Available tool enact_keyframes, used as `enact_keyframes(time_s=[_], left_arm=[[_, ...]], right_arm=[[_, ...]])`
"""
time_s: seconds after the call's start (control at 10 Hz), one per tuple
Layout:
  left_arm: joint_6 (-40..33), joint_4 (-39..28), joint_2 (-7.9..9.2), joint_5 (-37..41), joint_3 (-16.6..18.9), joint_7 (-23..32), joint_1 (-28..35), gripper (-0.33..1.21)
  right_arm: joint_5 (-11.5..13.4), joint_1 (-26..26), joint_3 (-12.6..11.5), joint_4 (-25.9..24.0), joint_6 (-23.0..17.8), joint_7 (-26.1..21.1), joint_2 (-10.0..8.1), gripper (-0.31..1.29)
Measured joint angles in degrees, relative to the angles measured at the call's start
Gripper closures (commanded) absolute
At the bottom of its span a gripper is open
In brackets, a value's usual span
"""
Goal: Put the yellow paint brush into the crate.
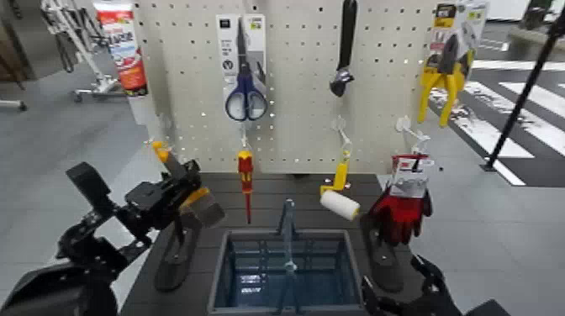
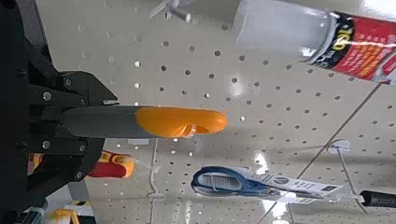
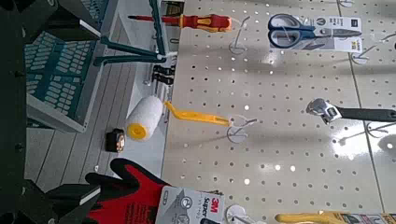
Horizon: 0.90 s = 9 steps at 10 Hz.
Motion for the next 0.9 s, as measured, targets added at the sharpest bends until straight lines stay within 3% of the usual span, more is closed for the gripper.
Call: enact_keyframes(time_s=[0.4, 0.9], left_arm=[[0.2, 4.3, -0.07, 3.9, -5.9, -0.1, -0.5, 1.18], [-0.2, 9.5, -0.11, 6.8, -10.3, -0.5, -1.5, 1.18]], right_arm=[[0.0, -0.2, 0.1, 0.2, 0.0, 0.0, 0.10, 0.15], [0.0, -0.3, 0.3, 0.4, 0.0, 0.0, 0.19, 0.15]])
